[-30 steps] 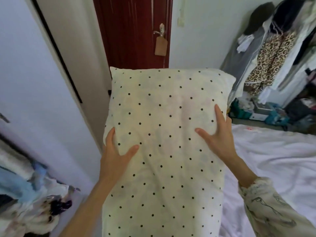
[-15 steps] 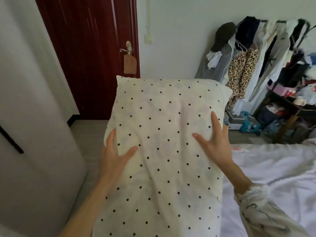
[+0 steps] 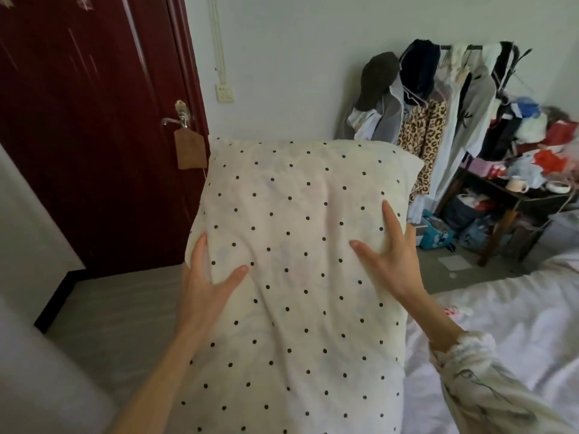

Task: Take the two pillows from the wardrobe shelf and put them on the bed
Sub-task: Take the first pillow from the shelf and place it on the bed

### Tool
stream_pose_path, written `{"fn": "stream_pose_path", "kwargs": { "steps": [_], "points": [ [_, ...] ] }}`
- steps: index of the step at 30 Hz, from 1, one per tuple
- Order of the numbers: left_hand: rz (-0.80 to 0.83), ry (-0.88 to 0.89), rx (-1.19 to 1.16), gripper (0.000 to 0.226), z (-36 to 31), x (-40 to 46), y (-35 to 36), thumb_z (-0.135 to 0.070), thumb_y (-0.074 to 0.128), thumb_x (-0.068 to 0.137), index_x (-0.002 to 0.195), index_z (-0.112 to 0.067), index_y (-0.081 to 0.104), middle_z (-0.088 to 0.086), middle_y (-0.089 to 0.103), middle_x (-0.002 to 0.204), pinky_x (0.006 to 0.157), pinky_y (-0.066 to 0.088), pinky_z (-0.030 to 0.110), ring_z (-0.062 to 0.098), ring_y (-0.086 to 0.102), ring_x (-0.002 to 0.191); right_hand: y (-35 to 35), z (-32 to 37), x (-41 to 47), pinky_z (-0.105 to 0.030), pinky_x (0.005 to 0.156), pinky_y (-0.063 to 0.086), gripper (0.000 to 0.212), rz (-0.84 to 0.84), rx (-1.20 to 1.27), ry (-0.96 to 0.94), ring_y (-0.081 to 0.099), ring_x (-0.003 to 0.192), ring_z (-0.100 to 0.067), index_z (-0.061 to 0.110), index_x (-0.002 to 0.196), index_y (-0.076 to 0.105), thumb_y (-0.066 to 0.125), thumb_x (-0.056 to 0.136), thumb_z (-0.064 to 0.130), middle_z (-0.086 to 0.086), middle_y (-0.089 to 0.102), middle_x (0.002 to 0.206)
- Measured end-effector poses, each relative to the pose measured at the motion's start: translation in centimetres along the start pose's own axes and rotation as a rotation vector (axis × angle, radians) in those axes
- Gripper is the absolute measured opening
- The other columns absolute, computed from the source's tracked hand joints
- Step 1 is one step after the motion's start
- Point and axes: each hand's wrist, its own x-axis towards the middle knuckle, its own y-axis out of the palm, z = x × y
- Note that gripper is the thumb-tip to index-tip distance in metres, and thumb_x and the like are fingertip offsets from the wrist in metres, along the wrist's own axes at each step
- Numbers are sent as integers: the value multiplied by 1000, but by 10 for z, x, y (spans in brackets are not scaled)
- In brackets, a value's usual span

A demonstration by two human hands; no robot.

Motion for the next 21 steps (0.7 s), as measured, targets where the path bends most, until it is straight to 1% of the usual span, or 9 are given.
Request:
{"fn": "stream_pose_path", "kwargs": {
  "steps": [3, 6, 7, 10, 12, 16, 19, 21],
  "points": [
    [36, 6, 8, 92, 10, 59, 22, -60, 73, 64, 136, -54, 16, -8, 29, 147, 103, 26, 35, 6, 26, 129, 30, -15, 48, -28, 92, 28, 86, -9, 4, 11, 34, 128, -25, 52, 139, 14, 68, 72, 54, -8, 27, 141],
    [71, 11, 19, 95, 12, 124, 45, -66, 70, 60, 136, -54, 15, -5, 28, 149, 109, 25, 45, 15, 24, 136, 54, -28, 99, -30, 88, 31, 86, -31, 4, 41, 35, 126, -26, 57, 136, 10, 66, 71, 58, -6, 27, 140],
    [87, 15, 35, 96, 11, 144, 53, -70, 68, 58, 136, -55, 14, -6, 28, 149, 109, 26, 47, 18, 26, 136, 61, -33, 116, -30, 88, 31, 87, -43, -2, 48, 36, 126, -27, 58, 136, 9, 66, 70, 59, -6, 28, 140],
    [109, 54, 67, 96, 4, 205, 76, -76, 63, 55, 134, -58, 12, -4, 32, 145, 104, 30, 46, 21, 33, 131, 76, -42, 166, -32, 93, 33, 87, -90, 7, 50, 37, 126, -27, 58, 136, 9, 66, 70, 60, -4, 29, 138],
    [126, 66, 74, 96, -1, 243, 90, -77, 62, 53, 134, -58, 12, -3, 32, 146, 104, 29, 45, 23, 33, 132, 84, -44, 195, -33, 93, 35, 86, -113, 5, 72, 40, 124, -27, 59, 136, 9, 66, 70, 60, -4, 29, 137],
    [180, 140, 41, 96, -6, 317, 125, -77, 62, 54, 136, -55, 15, -11, 30, 149, 108, 26, 45, 19, 25, 138, 94, -50, 252, -34, 94, 36, 87, -161, -26, 76, 40, 124, -28, 59, 135, 9, 65, 69, 63, -4, 29, 136],
    [240, 188, 7, 95, -8, 372, 158, -76, 63, 57, 137, -53, 17, -20, 30, 148, 111, 24, 51, 18, 21, 141, 101, -57, 295, -35, 92, 37, 85, -219, -61, 94, 41, 123, -27, 62, 133, 9, 64, 69, 64, -5, 28, 137],
    [278, 221, -13, 94, -8, 411, 184, -74, 64, 58, 137, -51, 18, -19, 32, 147, 110, 24, 53, 20, 21, 141, 107, -65, 322, -34, 92, 37, 85, -272, -88, 105, 41, 123, -26, 64, 132, 8, 65, 68, 64, -5, 27, 140]
  ]
}}
